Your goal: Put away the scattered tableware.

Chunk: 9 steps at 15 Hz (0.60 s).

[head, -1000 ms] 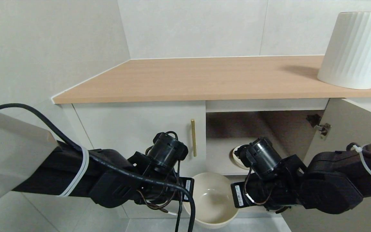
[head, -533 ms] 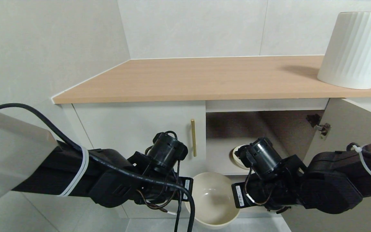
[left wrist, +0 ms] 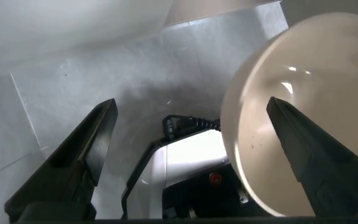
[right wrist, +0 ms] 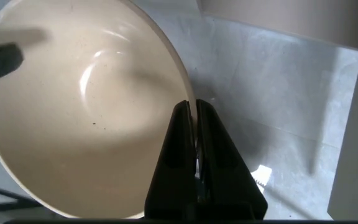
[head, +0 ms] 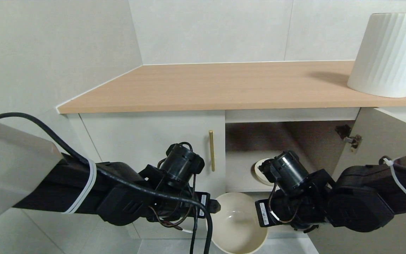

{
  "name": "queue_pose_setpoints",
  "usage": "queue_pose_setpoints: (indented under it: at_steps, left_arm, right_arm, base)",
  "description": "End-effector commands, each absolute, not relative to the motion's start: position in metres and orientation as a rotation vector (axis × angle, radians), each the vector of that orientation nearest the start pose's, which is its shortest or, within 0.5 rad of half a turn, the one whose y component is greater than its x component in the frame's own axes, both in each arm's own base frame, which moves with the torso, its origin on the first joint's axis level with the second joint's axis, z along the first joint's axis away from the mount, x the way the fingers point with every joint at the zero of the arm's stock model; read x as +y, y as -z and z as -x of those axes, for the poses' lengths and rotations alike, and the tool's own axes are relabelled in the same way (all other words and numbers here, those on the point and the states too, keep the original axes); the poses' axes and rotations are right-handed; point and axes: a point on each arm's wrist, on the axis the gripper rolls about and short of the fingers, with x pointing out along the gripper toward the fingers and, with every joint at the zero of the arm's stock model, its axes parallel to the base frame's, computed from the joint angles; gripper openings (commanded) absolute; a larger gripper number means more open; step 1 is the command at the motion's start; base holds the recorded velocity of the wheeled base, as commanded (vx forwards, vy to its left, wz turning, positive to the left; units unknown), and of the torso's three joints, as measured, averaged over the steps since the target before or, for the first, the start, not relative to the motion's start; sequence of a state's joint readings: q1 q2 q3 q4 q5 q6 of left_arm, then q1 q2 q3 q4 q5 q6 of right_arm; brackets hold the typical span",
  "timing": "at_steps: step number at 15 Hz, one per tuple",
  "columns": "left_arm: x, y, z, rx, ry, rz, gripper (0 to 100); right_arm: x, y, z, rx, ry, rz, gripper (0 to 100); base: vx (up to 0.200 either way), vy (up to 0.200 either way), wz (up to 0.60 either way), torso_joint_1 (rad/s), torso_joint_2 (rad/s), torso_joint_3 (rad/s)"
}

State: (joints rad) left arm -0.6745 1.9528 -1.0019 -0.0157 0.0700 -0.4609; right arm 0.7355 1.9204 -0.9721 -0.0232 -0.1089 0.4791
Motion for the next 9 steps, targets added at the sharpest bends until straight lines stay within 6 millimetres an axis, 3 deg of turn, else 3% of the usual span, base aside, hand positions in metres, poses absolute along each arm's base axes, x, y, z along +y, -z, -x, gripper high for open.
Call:
queue_pose_setpoints:
  at_steps: [1,5,9]
  left_arm:
    - [-0.208,-0.101,-0.263,0.974,0.343,0.079,100]
    - [-0.207,-0.103,-0.263,0.969,0.345,0.085,100]
    - [-0.207,-0.103,-0.263,0.969,0.345,0.085,100]
  right_arm:
    - [0.217,-0.098,-0.249,0.963,-0.341,-0.054,0]
    - [0.201,-0.087,-0.289,0.79,-0.175,-0.128,0]
    - [0.18,-0.084,-0.316,0.7,-0.071,-0.194,0]
  base:
    - [0.0,0.0,0.0,0.0,0.0,0.0]
    - [0.0,0.0,0.0,0.0,0.0,0.0]
    - [0.0,0.0,0.0,0.0,0.0,0.0]
